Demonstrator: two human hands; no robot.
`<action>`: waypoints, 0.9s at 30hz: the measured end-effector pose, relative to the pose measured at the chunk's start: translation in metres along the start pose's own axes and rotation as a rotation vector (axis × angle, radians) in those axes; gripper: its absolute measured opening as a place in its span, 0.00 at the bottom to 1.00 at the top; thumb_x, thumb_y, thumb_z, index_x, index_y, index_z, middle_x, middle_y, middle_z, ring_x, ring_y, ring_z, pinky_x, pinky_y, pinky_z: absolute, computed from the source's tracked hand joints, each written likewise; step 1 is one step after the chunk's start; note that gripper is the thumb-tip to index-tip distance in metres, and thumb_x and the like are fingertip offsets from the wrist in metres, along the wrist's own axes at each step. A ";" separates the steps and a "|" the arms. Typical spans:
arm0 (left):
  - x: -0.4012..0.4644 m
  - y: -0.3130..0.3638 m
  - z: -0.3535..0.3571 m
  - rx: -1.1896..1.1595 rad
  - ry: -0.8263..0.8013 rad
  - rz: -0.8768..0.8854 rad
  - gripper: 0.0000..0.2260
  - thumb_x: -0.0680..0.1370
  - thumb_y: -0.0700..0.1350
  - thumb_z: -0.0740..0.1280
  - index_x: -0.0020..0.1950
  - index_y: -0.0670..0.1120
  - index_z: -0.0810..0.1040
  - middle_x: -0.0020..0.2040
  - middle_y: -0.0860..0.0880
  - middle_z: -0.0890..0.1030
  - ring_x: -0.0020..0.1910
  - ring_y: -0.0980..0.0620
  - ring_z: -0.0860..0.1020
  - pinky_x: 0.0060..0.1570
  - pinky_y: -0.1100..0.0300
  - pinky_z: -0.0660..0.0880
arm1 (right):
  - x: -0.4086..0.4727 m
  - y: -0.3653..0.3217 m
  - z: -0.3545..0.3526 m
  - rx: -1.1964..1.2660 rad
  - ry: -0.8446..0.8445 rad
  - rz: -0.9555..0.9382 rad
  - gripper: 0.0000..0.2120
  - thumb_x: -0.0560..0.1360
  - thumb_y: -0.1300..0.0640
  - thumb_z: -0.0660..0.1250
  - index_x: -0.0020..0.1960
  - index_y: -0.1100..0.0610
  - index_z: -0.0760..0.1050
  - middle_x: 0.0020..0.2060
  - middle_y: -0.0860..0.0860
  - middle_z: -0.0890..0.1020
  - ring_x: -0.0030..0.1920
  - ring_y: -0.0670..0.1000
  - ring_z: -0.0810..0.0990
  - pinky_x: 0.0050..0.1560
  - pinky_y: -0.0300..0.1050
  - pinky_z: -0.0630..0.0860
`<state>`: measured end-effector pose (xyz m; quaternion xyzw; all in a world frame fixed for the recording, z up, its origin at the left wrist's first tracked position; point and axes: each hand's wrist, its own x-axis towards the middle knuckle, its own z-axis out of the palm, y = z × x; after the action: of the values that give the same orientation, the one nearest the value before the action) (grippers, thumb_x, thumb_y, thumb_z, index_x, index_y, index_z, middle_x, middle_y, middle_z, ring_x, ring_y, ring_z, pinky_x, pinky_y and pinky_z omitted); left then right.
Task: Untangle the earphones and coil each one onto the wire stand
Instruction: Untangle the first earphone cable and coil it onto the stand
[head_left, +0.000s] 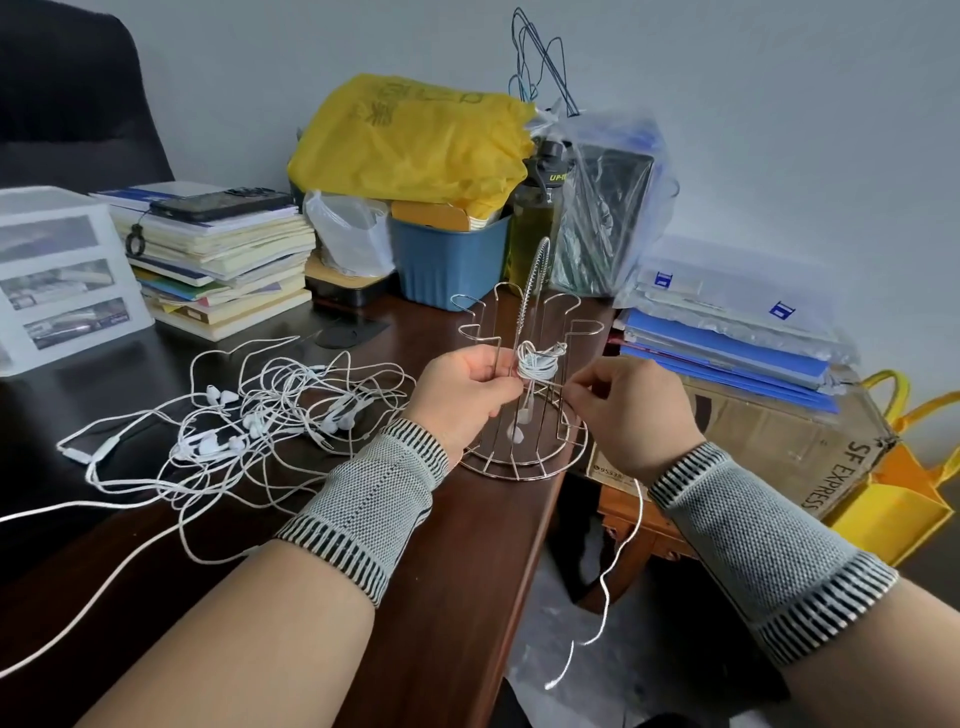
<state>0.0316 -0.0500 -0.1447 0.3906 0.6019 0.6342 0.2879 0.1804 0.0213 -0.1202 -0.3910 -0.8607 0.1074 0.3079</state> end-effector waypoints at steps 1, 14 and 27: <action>0.000 0.000 0.000 -0.008 -0.006 -0.005 0.08 0.74 0.35 0.70 0.51 0.43 0.83 0.42 0.47 0.83 0.24 0.60 0.67 0.25 0.71 0.64 | 0.002 0.000 0.000 -0.002 -0.016 0.021 0.08 0.76 0.52 0.68 0.40 0.53 0.81 0.32 0.46 0.79 0.33 0.45 0.76 0.31 0.33 0.66; 0.004 -0.005 0.007 0.038 0.095 0.019 0.06 0.72 0.43 0.75 0.47 0.44 0.84 0.38 0.52 0.84 0.27 0.64 0.74 0.30 0.72 0.68 | 0.015 0.034 -0.016 0.086 -0.102 0.258 0.09 0.76 0.53 0.68 0.44 0.59 0.81 0.33 0.51 0.81 0.34 0.50 0.79 0.39 0.46 0.79; 0.006 -0.007 0.006 -0.037 0.053 -0.010 0.05 0.70 0.44 0.77 0.44 0.48 0.84 0.41 0.51 0.86 0.40 0.56 0.82 0.43 0.60 0.76 | 0.065 -0.062 -0.034 -0.216 -0.296 -0.079 0.11 0.77 0.58 0.62 0.46 0.62 0.81 0.40 0.54 0.82 0.40 0.53 0.79 0.42 0.45 0.77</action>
<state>0.0325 -0.0411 -0.1507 0.3651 0.5994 0.6541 0.2820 0.1304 0.0254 -0.0383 -0.3675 -0.9178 0.0584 0.1381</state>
